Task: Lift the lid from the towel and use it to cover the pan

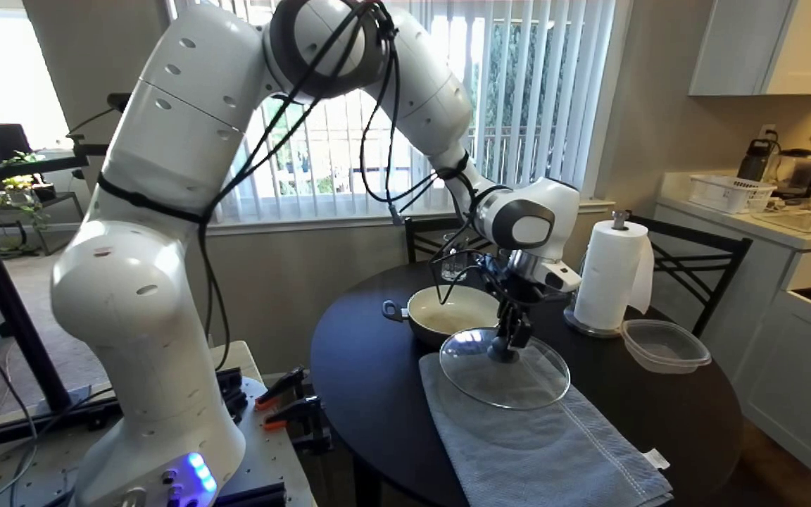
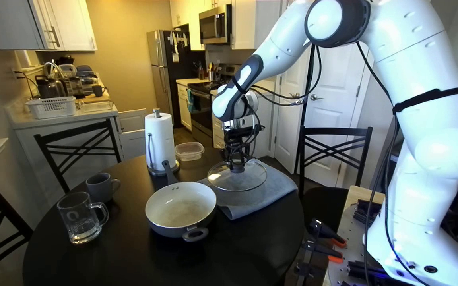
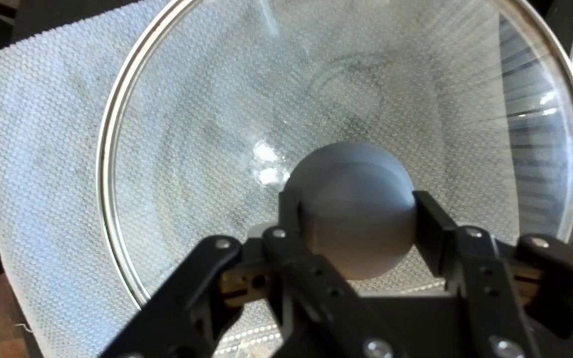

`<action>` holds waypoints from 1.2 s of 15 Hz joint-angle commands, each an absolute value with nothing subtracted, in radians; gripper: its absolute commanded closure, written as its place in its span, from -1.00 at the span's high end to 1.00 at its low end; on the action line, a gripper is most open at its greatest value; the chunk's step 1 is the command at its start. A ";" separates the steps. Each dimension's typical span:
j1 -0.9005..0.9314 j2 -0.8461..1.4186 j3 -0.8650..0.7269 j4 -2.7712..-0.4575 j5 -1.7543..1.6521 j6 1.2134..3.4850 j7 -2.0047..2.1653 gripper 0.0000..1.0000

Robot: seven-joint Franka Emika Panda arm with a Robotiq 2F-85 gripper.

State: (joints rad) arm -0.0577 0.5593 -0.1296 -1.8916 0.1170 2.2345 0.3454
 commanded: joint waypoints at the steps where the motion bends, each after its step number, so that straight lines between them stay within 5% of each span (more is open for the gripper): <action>1: -0.044 0.472 -0.147 -1.960 0.102 2.203 0.381 -0.35; 18: 0.173 0.574 -0.020 -1.692 -0.008 1.982 0.391 -0.35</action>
